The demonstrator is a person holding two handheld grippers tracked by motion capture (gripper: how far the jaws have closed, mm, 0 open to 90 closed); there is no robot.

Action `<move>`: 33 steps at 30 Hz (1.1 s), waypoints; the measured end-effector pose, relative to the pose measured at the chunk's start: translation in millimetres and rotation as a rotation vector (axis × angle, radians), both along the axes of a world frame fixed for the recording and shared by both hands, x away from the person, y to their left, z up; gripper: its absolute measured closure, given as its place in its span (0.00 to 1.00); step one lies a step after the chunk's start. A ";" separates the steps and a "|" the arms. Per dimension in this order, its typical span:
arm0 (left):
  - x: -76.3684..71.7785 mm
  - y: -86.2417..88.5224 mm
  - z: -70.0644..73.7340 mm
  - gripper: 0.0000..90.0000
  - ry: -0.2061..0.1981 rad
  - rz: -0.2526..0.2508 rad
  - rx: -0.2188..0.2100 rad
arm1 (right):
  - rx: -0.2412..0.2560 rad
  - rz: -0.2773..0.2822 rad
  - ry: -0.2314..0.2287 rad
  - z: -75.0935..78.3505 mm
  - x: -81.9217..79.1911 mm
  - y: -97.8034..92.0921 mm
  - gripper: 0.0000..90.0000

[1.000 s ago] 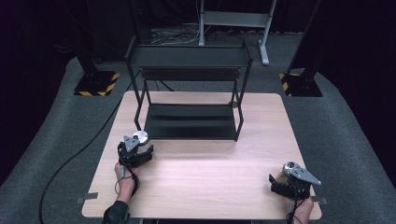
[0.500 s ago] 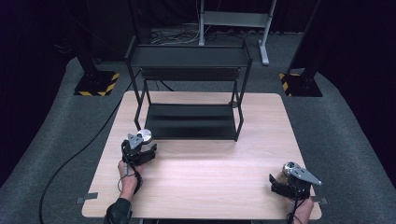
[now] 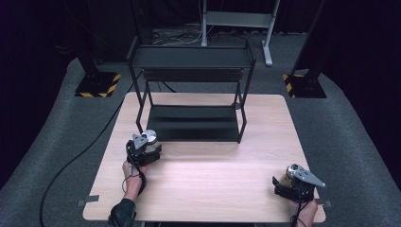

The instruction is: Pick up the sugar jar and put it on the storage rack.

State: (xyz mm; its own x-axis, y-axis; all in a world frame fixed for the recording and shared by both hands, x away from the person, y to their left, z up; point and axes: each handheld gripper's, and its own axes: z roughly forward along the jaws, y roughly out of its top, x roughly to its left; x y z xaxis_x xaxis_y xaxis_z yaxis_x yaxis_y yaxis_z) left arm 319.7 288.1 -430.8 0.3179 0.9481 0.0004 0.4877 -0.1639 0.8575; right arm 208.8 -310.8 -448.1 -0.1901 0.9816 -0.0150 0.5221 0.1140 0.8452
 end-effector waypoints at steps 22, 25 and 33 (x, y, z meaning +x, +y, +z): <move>11.6 -7.2 4.6 0.33 -0.002 -0.025 0.000 | -0.003 0.000 0.001 0.2 0.1 0.6 0.02; 13.6 -8.8 5.2 0.33 -0.002 -0.027 0.001 | -0.003 -0.002 0.001 0.2 0.0 0.9 0.02; 17.8 -12.8 5.0 0.33 -0.001 -0.035 0.002 | -0.004 -0.001 0.002 0.3 0.0 1.1 0.02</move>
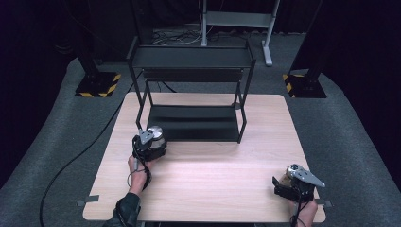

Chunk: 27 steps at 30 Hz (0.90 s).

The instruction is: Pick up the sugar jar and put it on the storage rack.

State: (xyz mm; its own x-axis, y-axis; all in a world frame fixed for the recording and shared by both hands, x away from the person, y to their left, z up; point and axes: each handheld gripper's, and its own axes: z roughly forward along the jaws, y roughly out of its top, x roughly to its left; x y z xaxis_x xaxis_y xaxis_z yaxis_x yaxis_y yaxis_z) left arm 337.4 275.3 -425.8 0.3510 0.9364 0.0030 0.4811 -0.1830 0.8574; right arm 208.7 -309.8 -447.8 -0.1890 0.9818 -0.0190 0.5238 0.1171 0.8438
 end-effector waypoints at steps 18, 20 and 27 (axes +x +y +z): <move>8.6 -9.9 5.8 0.33 -0.005 -0.027 0.001 | 0.003 0.000 -0.002 -0.3 -0.3 -0.7 0.02; 9.6 -11.4 6.1 0.33 -0.005 -0.032 0.001 | 0.002 0.000 -0.001 -0.1 0.0 -0.3 0.02; 13.8 -17.3 6.9 0.33 -0.003 -0.045 0.002 | 0.003 0.001 -0.002 -0.3 -0.2 -0.8 0.02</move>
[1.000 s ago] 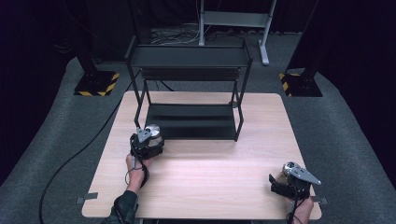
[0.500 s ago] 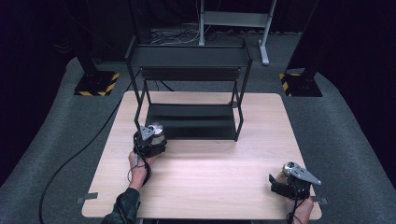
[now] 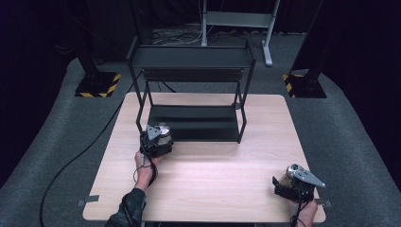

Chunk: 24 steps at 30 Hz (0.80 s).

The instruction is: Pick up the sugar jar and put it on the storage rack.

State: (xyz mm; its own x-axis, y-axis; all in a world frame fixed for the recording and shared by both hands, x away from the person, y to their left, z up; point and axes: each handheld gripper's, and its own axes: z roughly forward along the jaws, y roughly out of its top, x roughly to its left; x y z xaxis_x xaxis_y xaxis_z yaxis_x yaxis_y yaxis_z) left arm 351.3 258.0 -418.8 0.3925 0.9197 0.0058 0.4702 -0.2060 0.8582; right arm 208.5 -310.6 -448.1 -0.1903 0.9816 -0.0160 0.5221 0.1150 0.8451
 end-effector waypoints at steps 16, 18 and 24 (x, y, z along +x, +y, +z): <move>10.8 -11.9 4.9 0.33 0.001 -0.029 0.015 | 0.000 0.000 -0.002 -0.2 -0.2 -0.1 0.02; 12.0 -13.2 4.8 0.33 0.000 -0.026 0.010 | 0.001 -0.001 -0.002 -0.2 -0.3 -0.1 0.02; 15.6 -16.7 5.6 0.33 -0.003 -0.031 0.008 | 0.000 0.000 -0.001 -0.1 -0.1 -0.2 0.02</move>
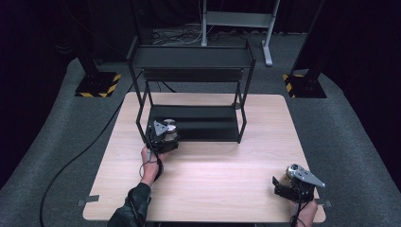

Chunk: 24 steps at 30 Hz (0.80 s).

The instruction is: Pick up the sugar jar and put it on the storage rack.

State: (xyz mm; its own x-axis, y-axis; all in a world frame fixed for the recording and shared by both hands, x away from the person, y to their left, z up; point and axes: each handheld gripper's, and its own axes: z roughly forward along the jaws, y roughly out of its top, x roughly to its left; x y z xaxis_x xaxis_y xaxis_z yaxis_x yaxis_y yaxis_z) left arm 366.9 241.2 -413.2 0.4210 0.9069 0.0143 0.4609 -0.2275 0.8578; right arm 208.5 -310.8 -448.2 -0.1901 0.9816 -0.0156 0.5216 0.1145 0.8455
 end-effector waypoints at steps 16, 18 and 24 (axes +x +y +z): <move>9.1 -7.9 3.3 0.33 -0.002 -0.010 0.001 | 0.000 0.001 0.000 0.0 0.1 -0.1 0.02; 10.6 -9.0 3.8 0.33 -0.002 -0.013 0.003 | 0.000 0.000 0.001 0.1 0.1 0.1 0.02; 14.1 -12.3 4.5 0.33 -0.007 -0.020 0.000 | 0.000 0.000 0.001 0.1 0.1 0.2 0.02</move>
